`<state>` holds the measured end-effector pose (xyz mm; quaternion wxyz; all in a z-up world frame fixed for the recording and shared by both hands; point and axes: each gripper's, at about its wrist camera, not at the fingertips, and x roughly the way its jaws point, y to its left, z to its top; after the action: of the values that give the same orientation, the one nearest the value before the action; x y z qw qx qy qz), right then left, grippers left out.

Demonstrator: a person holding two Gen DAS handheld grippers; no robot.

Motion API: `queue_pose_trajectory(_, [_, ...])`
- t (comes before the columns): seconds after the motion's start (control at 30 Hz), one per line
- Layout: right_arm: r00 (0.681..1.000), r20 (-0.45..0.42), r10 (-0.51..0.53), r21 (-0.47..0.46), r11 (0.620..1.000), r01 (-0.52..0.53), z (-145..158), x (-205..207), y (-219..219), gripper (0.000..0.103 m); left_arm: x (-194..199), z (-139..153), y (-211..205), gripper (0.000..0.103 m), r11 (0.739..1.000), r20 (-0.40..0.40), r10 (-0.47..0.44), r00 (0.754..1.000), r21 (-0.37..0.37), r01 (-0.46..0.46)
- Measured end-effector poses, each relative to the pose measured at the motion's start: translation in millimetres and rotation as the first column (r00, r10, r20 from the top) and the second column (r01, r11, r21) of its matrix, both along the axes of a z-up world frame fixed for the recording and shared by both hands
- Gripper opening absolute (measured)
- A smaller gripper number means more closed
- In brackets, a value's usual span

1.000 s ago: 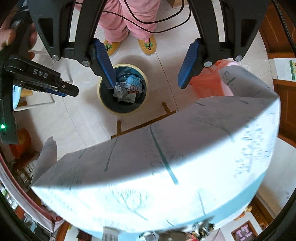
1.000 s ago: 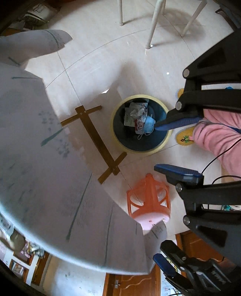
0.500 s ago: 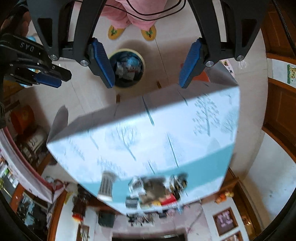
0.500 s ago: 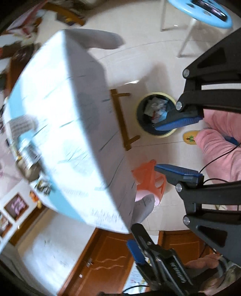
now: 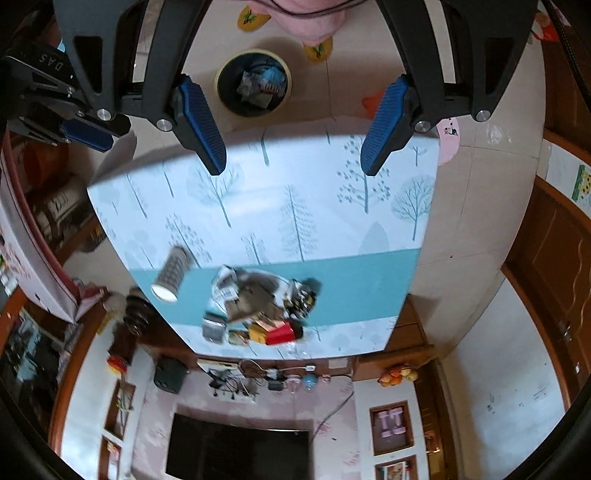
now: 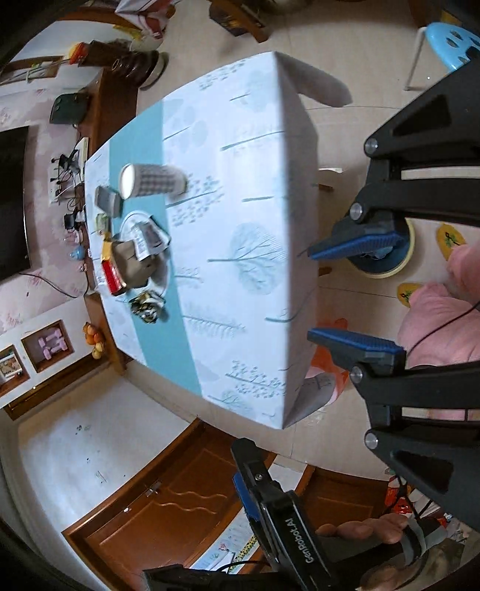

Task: Collect trash
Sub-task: 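Move both open tools back toward the remaining items on the table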

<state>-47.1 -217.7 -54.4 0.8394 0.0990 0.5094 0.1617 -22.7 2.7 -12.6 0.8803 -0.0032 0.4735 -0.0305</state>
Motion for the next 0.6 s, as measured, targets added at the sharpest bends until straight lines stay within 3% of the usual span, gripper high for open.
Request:
queue_pose_trajectory(0.33, [0.999,-0.012,-0.035,0.038,0.999,0.035,12,82,14,0.038,103,-10,31,0.075,0.999,-0.005,0.02,1.0,-0.033,-0.02])
queue_pose_trajectory(0.6, [0.976,-0.108,-0.19,0.079,0.977,0.199,5,194,28,0.038,221,-41,44,0.075,0.996,-0.093,-0.076,0.993,-0.052,0.071])
